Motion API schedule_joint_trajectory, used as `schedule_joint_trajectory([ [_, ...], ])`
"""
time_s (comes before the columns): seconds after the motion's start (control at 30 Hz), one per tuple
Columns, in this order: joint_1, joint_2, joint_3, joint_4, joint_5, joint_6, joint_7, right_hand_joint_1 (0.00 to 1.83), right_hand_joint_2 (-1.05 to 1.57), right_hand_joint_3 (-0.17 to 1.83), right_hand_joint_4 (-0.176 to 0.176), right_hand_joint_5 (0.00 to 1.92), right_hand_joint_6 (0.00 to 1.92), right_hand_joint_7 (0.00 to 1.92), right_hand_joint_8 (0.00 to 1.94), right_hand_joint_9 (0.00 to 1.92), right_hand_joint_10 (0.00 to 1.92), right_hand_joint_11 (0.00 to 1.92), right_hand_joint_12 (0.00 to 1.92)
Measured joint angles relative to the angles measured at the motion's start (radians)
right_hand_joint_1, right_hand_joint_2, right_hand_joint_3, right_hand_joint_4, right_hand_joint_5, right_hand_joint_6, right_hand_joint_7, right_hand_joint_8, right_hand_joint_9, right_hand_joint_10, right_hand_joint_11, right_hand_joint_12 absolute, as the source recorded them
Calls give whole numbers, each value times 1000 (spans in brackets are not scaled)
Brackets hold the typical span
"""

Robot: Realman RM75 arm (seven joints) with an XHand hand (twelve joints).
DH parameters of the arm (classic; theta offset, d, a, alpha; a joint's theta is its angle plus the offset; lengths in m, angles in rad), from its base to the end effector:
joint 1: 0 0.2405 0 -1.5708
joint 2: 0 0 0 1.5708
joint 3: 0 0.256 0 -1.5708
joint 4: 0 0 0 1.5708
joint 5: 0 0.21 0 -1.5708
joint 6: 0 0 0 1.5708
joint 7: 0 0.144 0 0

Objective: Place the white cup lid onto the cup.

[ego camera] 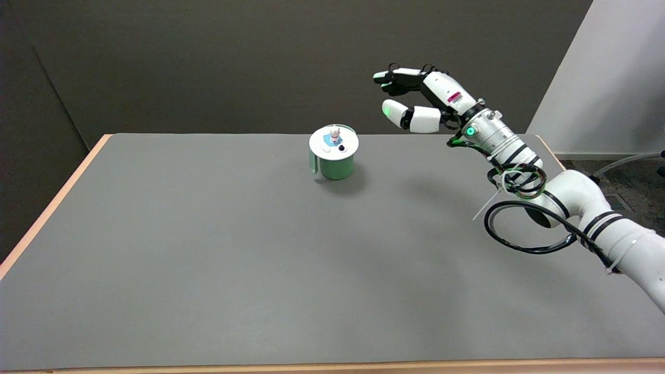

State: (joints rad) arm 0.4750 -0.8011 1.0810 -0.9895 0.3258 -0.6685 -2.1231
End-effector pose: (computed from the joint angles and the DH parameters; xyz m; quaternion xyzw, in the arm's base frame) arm -0.1743 -0.4187 0.4041 0.7857 -0.0767 0.2454 0.5626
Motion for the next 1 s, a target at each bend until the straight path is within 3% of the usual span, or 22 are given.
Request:
schedule_joint_trajectory([
  [0.03,1,0,-8,0,2,-3,0,465,764,802,98,621,181,730,191,751,215,453,721],
  [0.2,23,-2,-53,6,11,-11,-5,451,795,757,98,615,193,725,199,734,229,419,740],
  [0.27,35,-4,-70,15,13,-13,-9,432,710,929,102,618,191,730,186,721,251,405,748],
  [0.33,50,-9,-91,28,15,-15,-12,437,714,929,102,620,191,732,186,720,250,404,747],
  [0.4,62,-13,-107,39,17,-17,-15,444,720,922,105,631,192,736,186,718,249,405,750],
  [0.5,81,-20,-134,59,18,-21,-19,504,806,754,105,655,185,745,195,734,216,403,747],
  [1.0,137,-50,-219,115,24,-25,-39,512,827,732,107,656,185,744,197,729,228,383,786],
])
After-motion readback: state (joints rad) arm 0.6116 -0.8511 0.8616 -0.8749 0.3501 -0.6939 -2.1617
